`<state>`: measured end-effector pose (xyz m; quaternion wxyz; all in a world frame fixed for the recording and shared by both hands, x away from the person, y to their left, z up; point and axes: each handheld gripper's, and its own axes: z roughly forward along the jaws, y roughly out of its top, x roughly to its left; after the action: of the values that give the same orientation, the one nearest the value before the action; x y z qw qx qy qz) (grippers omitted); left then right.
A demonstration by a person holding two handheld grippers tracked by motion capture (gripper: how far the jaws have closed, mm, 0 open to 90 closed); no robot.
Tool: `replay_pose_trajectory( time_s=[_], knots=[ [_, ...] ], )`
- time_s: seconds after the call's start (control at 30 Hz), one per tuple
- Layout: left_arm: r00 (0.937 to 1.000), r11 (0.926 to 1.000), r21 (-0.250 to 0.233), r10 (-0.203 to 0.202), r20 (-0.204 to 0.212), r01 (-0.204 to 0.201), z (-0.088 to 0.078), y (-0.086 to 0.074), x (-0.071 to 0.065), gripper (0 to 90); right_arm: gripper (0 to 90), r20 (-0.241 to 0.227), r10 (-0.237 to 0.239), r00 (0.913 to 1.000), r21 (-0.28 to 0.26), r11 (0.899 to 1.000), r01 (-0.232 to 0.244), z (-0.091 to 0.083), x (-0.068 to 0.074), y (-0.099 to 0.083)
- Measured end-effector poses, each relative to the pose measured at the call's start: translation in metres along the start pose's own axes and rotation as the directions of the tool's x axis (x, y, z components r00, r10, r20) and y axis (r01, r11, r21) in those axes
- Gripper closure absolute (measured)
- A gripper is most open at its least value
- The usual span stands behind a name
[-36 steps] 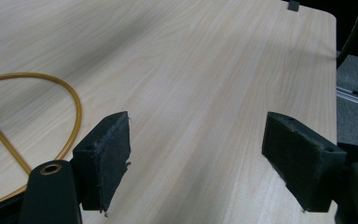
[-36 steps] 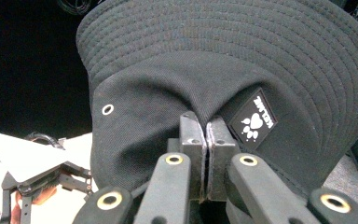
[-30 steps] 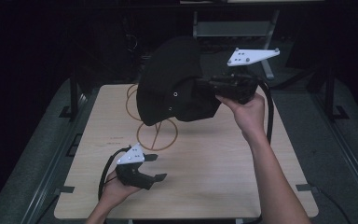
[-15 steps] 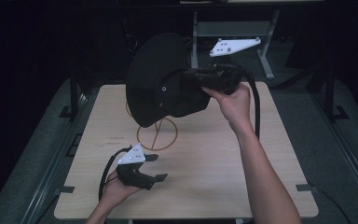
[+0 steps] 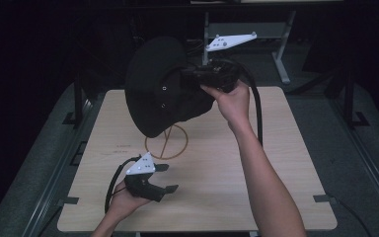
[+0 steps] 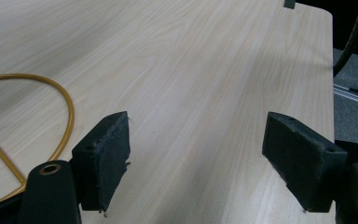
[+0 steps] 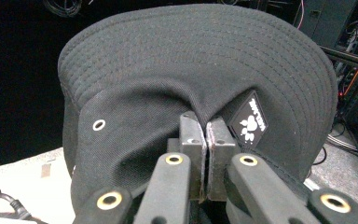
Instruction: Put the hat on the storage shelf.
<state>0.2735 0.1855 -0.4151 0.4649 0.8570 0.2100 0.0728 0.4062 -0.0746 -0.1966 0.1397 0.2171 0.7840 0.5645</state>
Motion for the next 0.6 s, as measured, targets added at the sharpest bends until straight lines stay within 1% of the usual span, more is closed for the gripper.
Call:
replay_pose_trajectory(
  time_s=[0.07,0.13,0.2,0.27,0.53,0.6],
  knots=[
    [1.0,1.0,-0.002,-0.001,0.0,0.001,0.001,0.0,0.0,22.7,88.1,0.003,0.009,1.0,0.001,1.0,-0.009,0.003,0.0,0.002],
    [0.9999,0.9999,0.003,0.011,0.001,-0.011,0.001,0.0,0.0,22.7,88.1,-0.001,0.012,0.9999,0.001,1.0,-0.012,0.006,-0.001,0.004],
    [0.9999,0.9999,0.001,0.01,0.003,-0.01,0.001,0.0,0.0,22.7,88.1,-0.004,0.013,0.9999,0.002,1.0,-0.013,0.01,0.0,0.006],
    [0.9999,1.0,0.006,0.006,0.009,-0.006,0.002,0.0,0.0,22.6,88.1,-0.004,0.009,1.0,0.002,1.0,-0.009,0.014,0.001,0.008],
    [0.9997,0.9998,0.009,0.017,0.017,-0.017,0.004,0.0,-0.002,22.7,88.1,-0.017,0.005,0.9998,0.007,1.0,-0.005,0.029,0.003,0.016],
    [0.9995,0.9998,0.009,0.019,0.026,-0.019,0.004,0.001,-0.002,22.6,88.1,-0.014,0.008,0.9999,0.012,1.0,-0.008,0.033,0.004,0.018]
  ],
)
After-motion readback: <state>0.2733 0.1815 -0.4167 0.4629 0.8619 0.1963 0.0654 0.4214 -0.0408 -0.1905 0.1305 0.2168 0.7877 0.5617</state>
